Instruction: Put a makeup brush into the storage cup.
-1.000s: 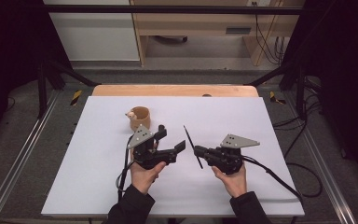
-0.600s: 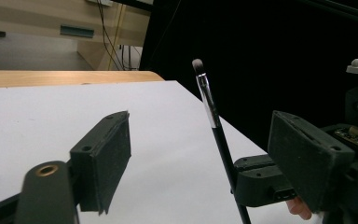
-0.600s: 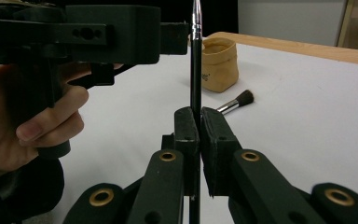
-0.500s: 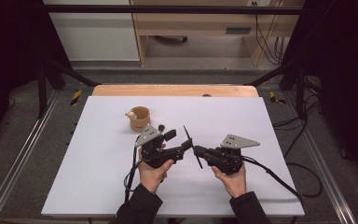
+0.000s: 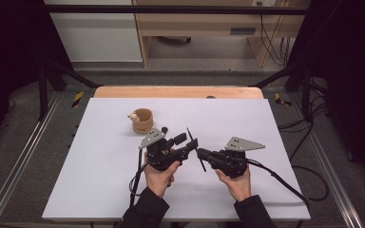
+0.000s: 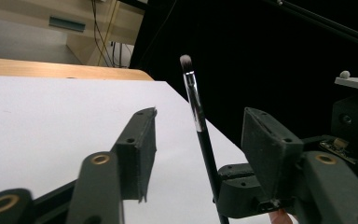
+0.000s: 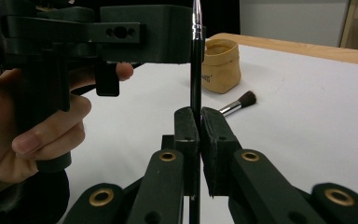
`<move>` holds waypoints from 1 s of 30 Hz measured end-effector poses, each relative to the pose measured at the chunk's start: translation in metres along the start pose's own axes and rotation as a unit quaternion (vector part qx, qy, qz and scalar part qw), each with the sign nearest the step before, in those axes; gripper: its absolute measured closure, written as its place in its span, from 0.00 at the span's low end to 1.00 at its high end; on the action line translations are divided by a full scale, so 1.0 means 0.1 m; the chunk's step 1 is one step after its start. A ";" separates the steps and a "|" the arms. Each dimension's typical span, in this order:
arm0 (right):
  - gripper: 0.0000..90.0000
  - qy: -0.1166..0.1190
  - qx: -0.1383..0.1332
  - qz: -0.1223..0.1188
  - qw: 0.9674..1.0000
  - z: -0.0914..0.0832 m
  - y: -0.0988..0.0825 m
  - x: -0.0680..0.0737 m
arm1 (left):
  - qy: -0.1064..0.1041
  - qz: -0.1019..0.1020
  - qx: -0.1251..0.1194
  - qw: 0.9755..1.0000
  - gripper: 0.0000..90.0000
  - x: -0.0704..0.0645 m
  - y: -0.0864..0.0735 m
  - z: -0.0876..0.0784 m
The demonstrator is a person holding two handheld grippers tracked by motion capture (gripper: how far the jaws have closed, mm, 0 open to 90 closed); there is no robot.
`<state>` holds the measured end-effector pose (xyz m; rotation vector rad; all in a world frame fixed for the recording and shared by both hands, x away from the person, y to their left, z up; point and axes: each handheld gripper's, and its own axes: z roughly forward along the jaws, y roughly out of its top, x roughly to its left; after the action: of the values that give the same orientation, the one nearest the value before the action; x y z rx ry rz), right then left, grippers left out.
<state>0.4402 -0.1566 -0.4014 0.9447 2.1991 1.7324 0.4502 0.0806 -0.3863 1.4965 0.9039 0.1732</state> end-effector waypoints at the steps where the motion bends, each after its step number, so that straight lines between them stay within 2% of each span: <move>1: 0.95 0.000 0.000 0.000 1.000 0.00 0.00 0.00 | 0.000 -0.001 0.001 1.000 0.52 0.00 0.00 0.00; 6: 0.95 0.002 -0.001 0.001 1.000 0.00 0.00 0.00 | 0.004 -0.001 0.003 1.000 0.58 -0.02 -0.01 0.02; 12: 0.95 0.004 -0.001 0.002 1.000 0.00 0.00 0.00 | 0.013 -0.010 0.005 1.000 0.68 -0.04 -0.02 0.03; 30: 0.95 0.006 0.004 0.002 1.000 0.01 0.00 0.00 | 0.015 -0.021 0.007 1.000 0.85 -0.07 -0.05 0.06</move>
<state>0.4408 -0.1558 -0.4022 0.9433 2.2147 1.7368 0.4470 0.0708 -0.3887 1.4912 0.9618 0.1604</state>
